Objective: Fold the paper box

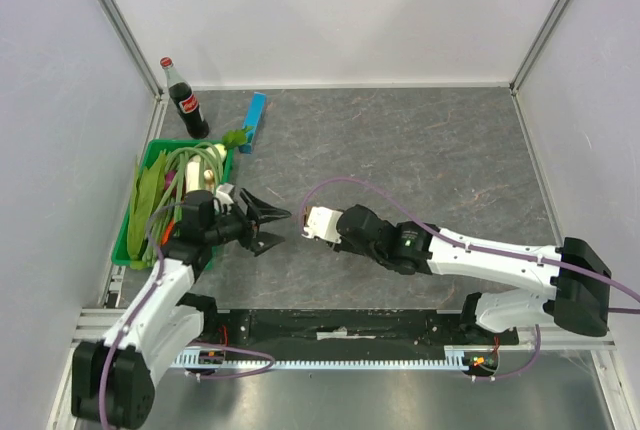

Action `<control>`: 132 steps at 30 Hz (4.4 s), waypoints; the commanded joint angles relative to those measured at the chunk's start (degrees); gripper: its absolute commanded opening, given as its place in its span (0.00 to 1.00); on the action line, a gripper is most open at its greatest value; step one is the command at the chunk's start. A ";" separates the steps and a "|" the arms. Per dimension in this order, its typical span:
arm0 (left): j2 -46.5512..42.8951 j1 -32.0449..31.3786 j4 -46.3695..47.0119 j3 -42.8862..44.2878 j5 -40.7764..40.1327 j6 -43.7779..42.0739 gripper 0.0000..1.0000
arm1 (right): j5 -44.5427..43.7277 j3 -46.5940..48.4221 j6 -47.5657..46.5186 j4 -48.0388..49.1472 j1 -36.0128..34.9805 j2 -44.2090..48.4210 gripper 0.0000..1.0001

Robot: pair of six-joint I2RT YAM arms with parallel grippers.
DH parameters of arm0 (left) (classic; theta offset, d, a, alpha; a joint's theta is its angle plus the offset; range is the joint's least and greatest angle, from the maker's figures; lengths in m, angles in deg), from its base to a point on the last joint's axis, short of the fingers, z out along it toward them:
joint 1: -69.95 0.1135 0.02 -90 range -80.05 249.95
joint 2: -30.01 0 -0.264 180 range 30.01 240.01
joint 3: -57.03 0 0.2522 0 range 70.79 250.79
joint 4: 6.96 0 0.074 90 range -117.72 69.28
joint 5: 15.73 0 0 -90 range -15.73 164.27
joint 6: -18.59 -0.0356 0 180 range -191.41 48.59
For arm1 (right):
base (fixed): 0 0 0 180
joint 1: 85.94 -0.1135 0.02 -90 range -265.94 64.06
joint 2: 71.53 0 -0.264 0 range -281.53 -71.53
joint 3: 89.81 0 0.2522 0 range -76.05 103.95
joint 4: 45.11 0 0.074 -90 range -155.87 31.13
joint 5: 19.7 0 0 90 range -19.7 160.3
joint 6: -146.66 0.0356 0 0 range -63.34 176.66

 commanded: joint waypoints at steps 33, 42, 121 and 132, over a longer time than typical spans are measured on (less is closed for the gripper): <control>2.95 -17.51 -3.60 21.45 -17.36 -53.64 0.56 | 39.59 12.19 -0.28 -12.57 25.82 -11.43 0.16; 12.41 -15.56 -9.73 32.15 -19.10 -69.70 0.59 | 43.72 13.51 -0.19 -13.71 28.28 -13.37 0.15; 30.20 -26.20 -15.20 39.83 -41.33 -59.43 0.02 | 45.31 16.67 -0.28 -14.06 31.01 -16.09 0.15; 28.27 -27.07 -10.54 32.36 -41.68 -54.86 0.02 | 38.83 14.92 5.94 -9.67 31.01 -13.56 0.29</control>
